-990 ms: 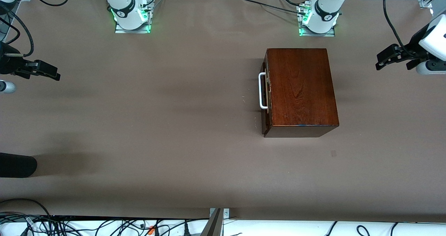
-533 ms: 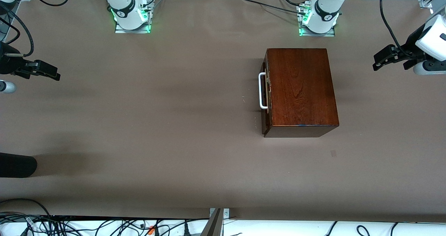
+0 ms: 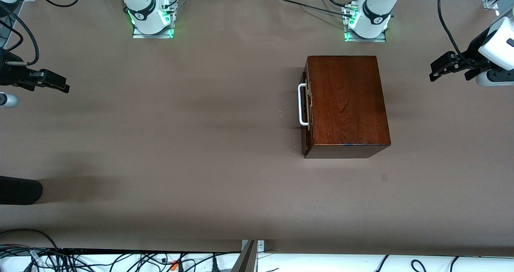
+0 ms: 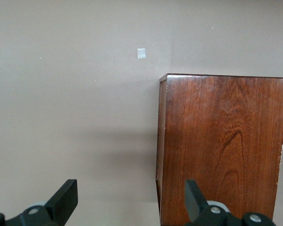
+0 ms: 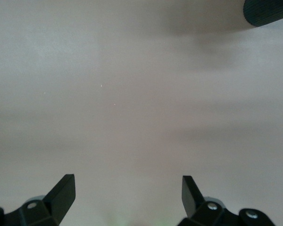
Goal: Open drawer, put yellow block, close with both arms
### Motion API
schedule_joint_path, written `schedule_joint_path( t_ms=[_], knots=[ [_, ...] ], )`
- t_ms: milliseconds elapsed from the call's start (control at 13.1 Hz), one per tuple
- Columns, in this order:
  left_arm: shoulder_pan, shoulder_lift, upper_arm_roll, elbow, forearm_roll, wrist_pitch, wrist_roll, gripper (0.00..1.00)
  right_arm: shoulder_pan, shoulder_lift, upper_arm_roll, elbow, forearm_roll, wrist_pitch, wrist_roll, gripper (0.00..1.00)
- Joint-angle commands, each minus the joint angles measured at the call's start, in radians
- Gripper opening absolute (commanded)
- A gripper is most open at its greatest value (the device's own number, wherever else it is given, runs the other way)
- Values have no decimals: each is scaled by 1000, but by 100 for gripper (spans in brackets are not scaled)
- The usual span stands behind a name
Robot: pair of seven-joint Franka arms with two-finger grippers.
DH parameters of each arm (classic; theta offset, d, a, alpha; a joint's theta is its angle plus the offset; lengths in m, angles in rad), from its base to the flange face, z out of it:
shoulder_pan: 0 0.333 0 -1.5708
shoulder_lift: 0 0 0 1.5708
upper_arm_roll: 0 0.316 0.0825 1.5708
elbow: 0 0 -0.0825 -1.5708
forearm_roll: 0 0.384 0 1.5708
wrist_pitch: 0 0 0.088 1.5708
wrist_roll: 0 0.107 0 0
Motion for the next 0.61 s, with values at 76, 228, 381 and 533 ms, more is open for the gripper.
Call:
schedule_joint_path(
  t_ms=[76,228,381,533],
  knots=[
    [0,-7,-4,-3,14,-1,9,100,-3,-12,4,0,1,-1,-14,100],
    [0,-7,-4,-3,14,-1,9,100,-3,-12,4,0,1,0,-14,100],
    [-1,-2,-4,7,14,-1,9,100,-3,-12,4,0,1,0,-14,100],
    [-3,18,-4,33,14,-13,7,100,-3,-12,4,0,1,0,-14,100]
  ],
)
